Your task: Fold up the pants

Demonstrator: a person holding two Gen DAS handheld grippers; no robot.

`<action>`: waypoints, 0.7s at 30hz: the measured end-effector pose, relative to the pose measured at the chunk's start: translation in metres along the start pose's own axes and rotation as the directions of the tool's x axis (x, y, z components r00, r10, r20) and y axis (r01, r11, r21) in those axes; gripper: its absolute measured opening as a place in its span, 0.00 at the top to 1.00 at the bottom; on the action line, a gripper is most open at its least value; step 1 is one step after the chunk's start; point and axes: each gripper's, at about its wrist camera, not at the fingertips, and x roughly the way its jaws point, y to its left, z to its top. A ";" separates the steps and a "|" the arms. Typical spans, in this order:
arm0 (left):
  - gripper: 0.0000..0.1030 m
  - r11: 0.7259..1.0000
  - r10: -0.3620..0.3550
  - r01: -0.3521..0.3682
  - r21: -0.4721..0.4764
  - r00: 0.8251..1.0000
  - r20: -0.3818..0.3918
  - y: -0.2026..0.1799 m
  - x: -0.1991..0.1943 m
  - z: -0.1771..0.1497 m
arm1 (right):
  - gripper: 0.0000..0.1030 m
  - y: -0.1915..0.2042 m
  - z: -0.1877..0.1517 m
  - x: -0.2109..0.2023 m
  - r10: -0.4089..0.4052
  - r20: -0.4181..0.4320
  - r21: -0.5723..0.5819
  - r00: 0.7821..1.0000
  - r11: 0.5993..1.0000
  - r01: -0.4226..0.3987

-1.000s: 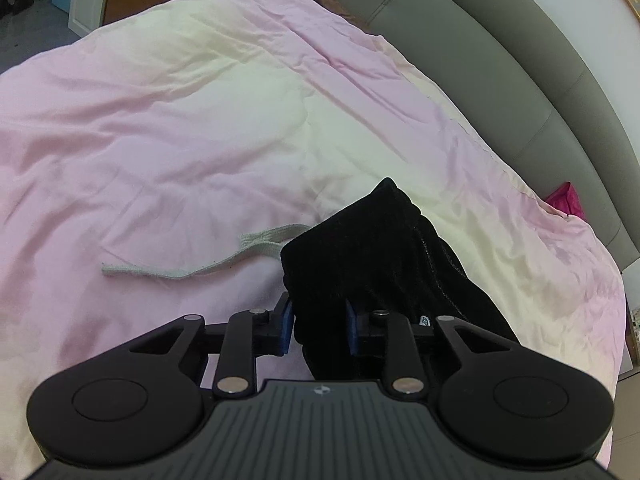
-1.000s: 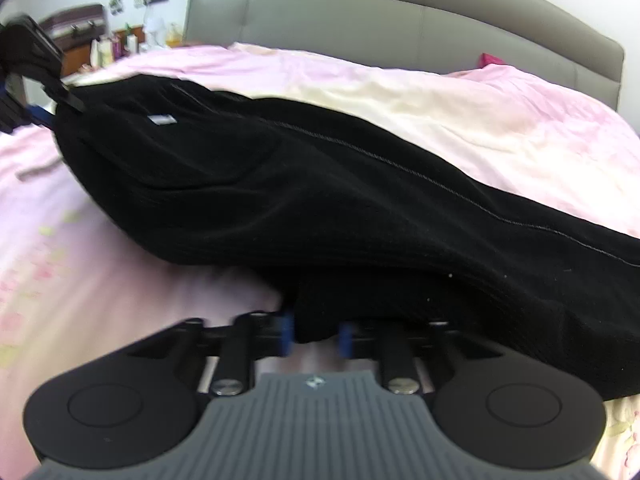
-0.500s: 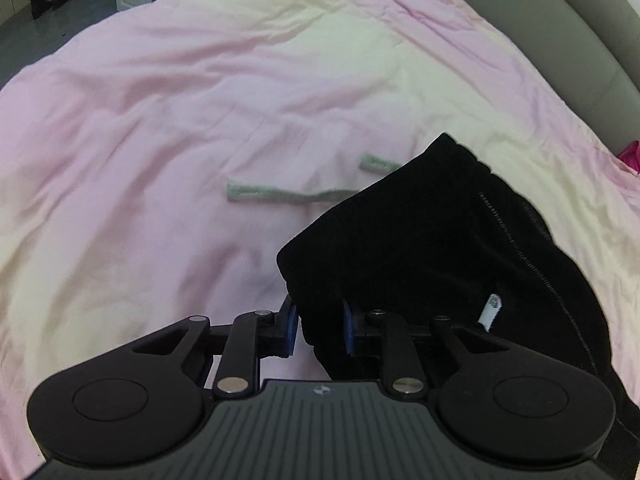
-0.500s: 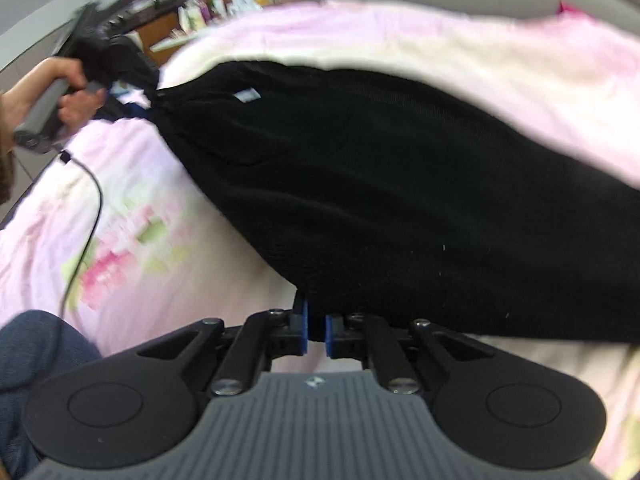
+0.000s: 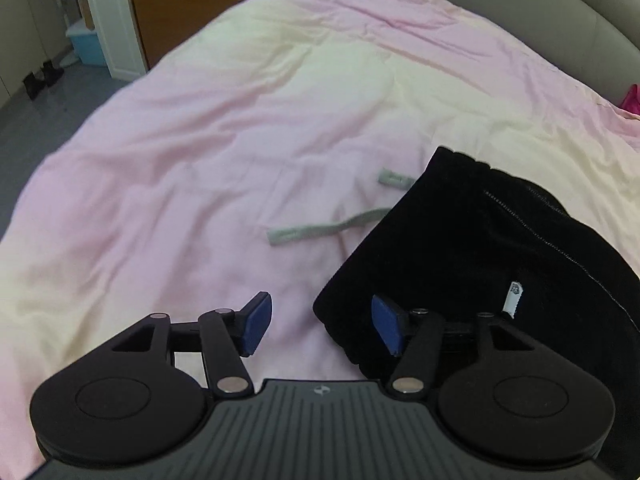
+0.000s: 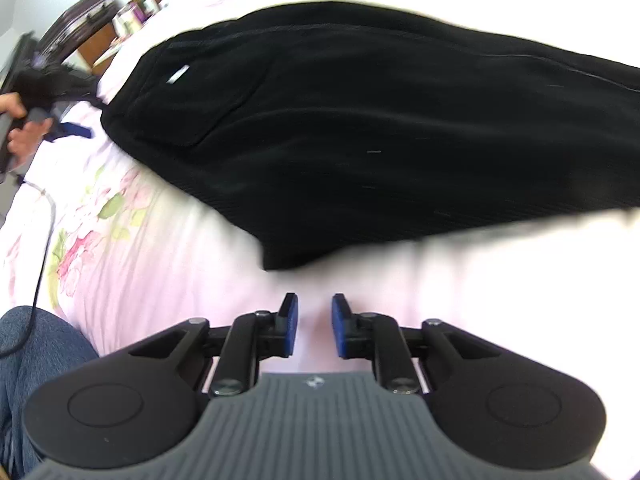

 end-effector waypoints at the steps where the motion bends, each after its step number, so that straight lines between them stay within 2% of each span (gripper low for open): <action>1: 0.34 1.000 -0.013 0.013 0.005 1.000 0.012 -0.002 -0.011 0.000 | 0.82 -0.008 -0.002 -0.009 -0.012 0.013 0.012 1.000 1.000 0.012; 5: 0.34 0.993 -0.091 0.086 0.086 0.994 0.059 -0.037 -0.054 -0.002 | 0.79 -0.045 -0.005 -0.050 -0.086 0.059 0.080 0.995 0.993 0.081; 6: 0.34 0.988 -0.111 0.103 0.112 0.992 0.066 -0.053 -0.061 -0.002 | 0.75 -0.056 -0.006 -0.062 -0.100 0.078 0.102 0.992 0.991 0.092; 11: 0.34 0.958 -0.204 0.182 0.220 0.976 0.082 -0.119 -0.092 -0.019 | 0.69 -0.115 -0.001 -0.117 -0.200 0.144 0.191 0.969 0.967 0.171; 18: 0.34 0.907 -0.265 0.225 0.356 0.962 0.068 -0.207 -0.086 -0.039 | 0.65 -0.231 0.004 -0.180 -0.298 0.179 0.328 0.938 0.917 0.229; 21: 0.34 0.894 -0.252 0.209 0.395 0.966 0.059 -0.238 -0.076 -0.041 | 0.56 -0.283 0.018 -0.197 -0.320 0.172 0.359 0.932 0.901 0.244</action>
